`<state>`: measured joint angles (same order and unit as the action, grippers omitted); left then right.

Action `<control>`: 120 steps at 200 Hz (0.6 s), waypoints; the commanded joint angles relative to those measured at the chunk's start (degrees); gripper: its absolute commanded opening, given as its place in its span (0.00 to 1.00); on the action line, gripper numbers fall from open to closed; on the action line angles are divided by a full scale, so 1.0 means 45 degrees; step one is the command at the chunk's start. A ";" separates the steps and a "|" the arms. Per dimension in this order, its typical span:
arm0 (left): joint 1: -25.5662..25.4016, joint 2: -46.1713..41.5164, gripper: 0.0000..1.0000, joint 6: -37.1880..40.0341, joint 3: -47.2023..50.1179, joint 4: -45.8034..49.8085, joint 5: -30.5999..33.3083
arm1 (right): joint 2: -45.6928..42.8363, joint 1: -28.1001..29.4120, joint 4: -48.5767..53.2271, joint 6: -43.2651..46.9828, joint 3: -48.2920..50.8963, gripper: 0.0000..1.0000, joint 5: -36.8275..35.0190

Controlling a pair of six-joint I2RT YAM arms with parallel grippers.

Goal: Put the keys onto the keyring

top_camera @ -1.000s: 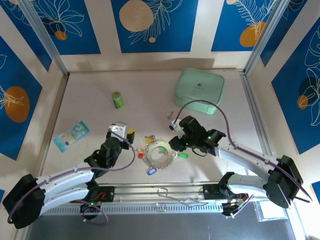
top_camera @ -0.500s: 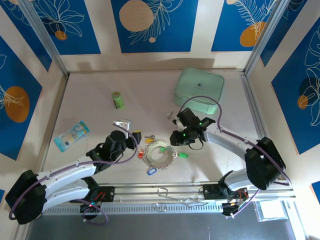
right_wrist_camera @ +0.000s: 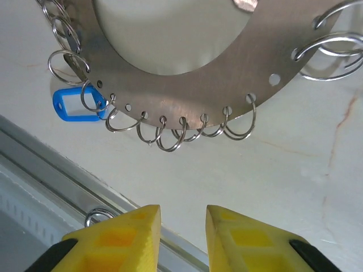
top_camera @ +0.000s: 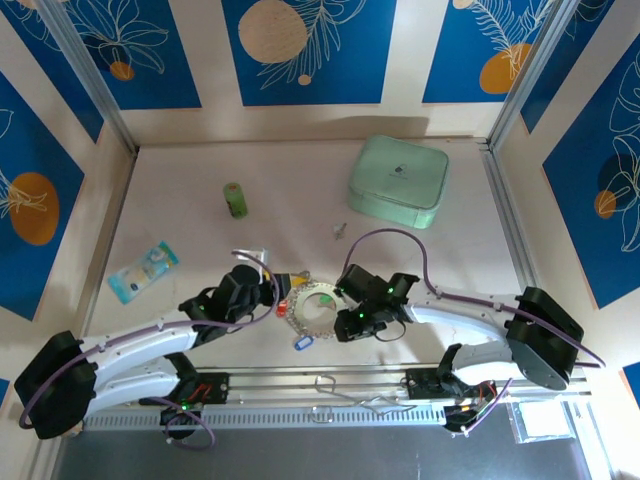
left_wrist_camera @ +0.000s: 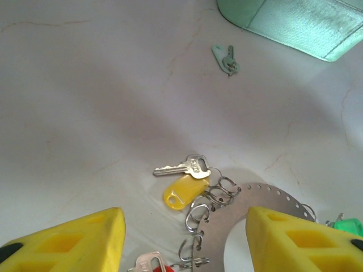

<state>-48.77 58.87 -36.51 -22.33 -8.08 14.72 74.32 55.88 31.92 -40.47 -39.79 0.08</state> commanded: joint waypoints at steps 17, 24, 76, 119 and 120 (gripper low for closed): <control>-0.0177 -0.0388 0.58 -0.0440 0.0012 0.0222 0.0315 | -0.0020 -0.0607 -0.1089 -0.0192 0.0503 0.26 -0.0350; -0.0177 -0.0485 0.58 -0.0416 0.0067 0.0249 0.0379 | -0.0015 -0.0779 -0.1273 -0.0031 0.0629 0.26 -0.0203; -0.0177 -0.1092 0.58 -0.0388 0.0450 0.0293 0.0647 | 0.0108 -0.1743 -0.1991 0.0477 0.1023 0.25 0.0364; -0.0177 -0.1094 0.58 -0.0361 0.0528 0.0271 0.0655 | 0.0282 -0.2016 -0.2544 0.0496 0.1231 0.23 0.0789; -0.0177 -0.1102 0.58 -0.0362 0.0528 0.0271 0.0664 | 0.0281 -0.2021 -0.2543 0.0496 0.1228 0.23 0.0777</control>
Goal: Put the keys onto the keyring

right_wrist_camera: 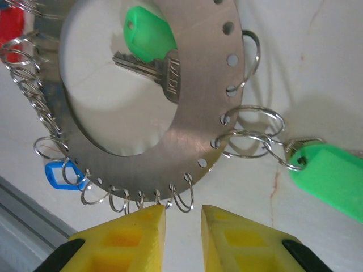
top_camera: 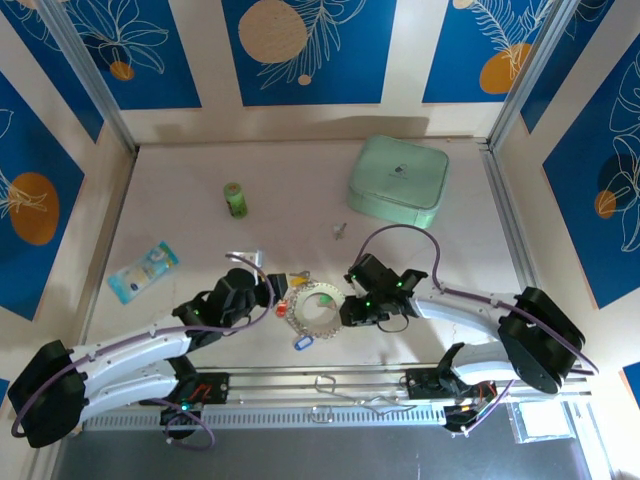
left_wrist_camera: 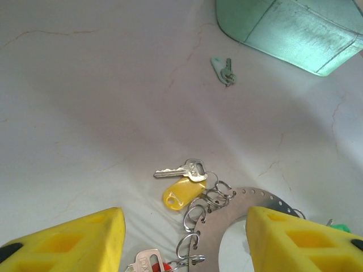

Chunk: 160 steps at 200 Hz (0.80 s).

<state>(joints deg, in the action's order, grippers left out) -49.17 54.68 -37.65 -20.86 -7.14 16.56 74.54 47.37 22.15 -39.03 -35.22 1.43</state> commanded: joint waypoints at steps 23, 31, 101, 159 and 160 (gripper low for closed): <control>-0.0090 -0.0172 0.58 -0.0092 0.0209 0.0079 0.0229 | 0.0405 -0.0176 -0.0489 0.0195 0.0304 0.20 0.0570; -0.0090 -0.0184 0.58 -0.0072 0.0203 0.0099 0.0248 | 0.0499 -0.0187 -0.0472 0.0196 0.0326 0.20 0.0599; -0.0094 -0.0191 0.58 -0.0071 0.0184 0.0120 0.0271 | 0.0890 -0.0250 -0.0847 0.0176 0.0498 0.21 0.1023; -0.0094 -0.0401 0.58 -0.0032 0.0195 0.0297 0.0350 | 0.1130 -0.0275 -0.1285 0.0196 0.0516 0.19 0.1147; -0.0092 -0.0406 0.58 -0.0032 0.0189 0.0297 0.0357 | 0.1140 -0.0274 -0.1287 0.0196 0.0509 0.19 0.1147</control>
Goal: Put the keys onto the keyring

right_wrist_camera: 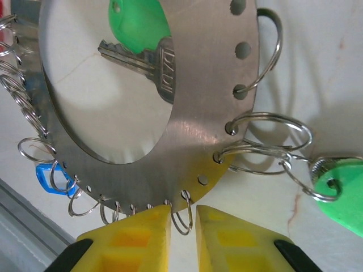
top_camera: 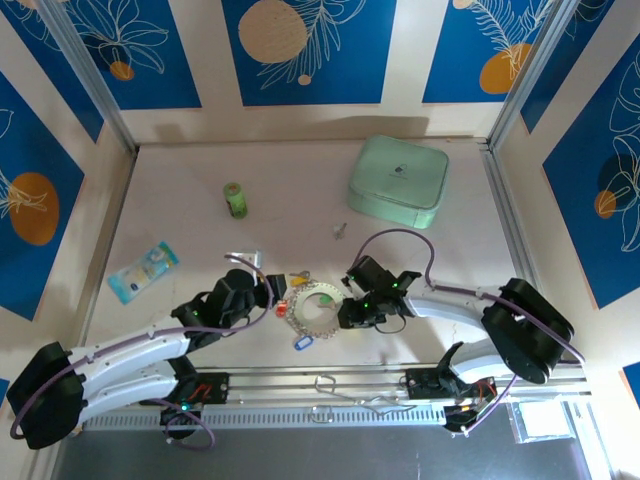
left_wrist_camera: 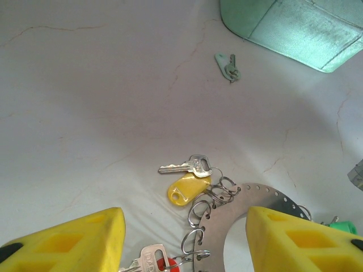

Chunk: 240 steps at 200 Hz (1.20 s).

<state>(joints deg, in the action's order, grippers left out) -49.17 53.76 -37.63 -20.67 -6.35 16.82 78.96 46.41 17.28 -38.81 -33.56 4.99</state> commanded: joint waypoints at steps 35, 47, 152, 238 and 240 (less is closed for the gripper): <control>-0.0099 -0.0188 0.58 0.0012 0.0100 0.0156 0.0298 | 0.0207 -0.0076 -0.0248 0.0186 0.0159 0.12 0.0340; -0.0090 -0.0187 0.58 0.0028 0.0081 0.0161 0.0305 | 0.0088 -0.0085 -0.0145 0.0220 0.0153 0.08 0.0314; -0.0092 -0.0208 0.58 0.0370 0.0139 0.0025 0.0479 | -0.0084 0.0507 0.5241 0.2703 -0.2414 0.00 -0.2008; -0.0091 -0.0266 0.58 0.0558 0.0227 0.0025 0.0541 | 0.1888 0.1556 0.5763 0.3199 -0.3792 0.00 -0.2840; -0.0100 -0.0266 0.58 0.0561 0.0234 0.0010 0.0555 | 0.1917 0.1569 0.5744 0.3195 -0.3792 0.00 -0.2846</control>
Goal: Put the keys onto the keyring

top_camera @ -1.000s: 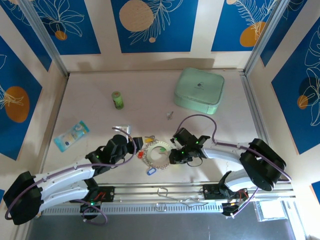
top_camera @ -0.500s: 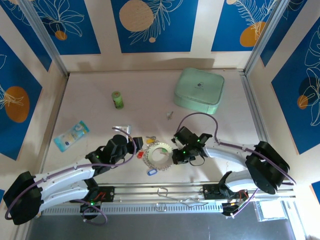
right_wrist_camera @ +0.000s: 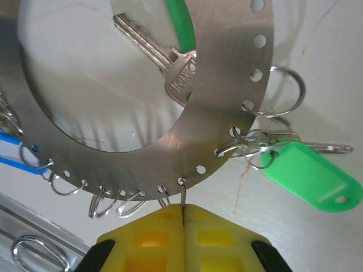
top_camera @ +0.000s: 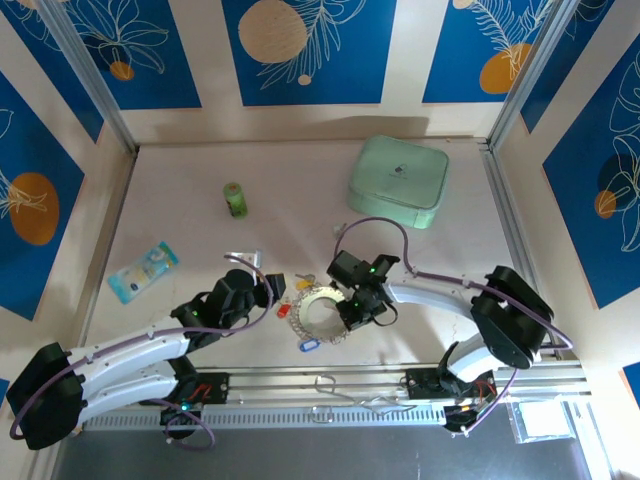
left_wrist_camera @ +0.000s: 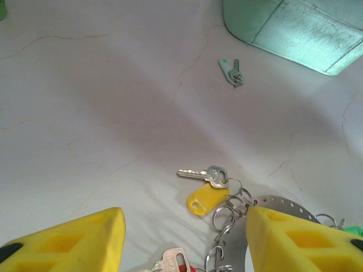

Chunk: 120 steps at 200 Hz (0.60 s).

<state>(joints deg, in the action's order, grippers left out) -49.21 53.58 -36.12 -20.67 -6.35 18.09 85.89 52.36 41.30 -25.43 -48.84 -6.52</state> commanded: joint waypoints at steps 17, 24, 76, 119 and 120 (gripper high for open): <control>-0.0080 -0.0250 0.58 0.0269 0.0240 0.0024 0.0294 | 0.0634 0.0316 0.0300 0.0166 -0.0448 0.00 -0.0288; -0.0080 -0.0282 0.58 0.0273 0.0237 0.0029 0.0325 | 0.0731 0.0337 0.0267 0.0134 -0.0435 0.03 -0.0288; -0.0080 -0.0189 0.58 0.0370 0.0259 -0.0070 0.0373 | 0.0971 0.0372 -0.0012 -0.0052 -0.0543 0.18 -0.0047; -0.0080 -0.0188 0.58 0.0435 0.0256 -0.0068 0.0409 | 0.1116 0.0358 -0.0153 -0.0086 -0.0573 0.16 0.0097; -0.0080 -0.0188 0.58 0.0441 0.0256 -0.0071 0.0402 | 0.1113 0.0348 -0.0153 -0.0079 -0.0573 0.16 0.0100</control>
<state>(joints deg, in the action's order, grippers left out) -49.21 53.15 -35.46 -20.12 -6.37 18.52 89.91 53.67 40.93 -25.47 -50.37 -7.51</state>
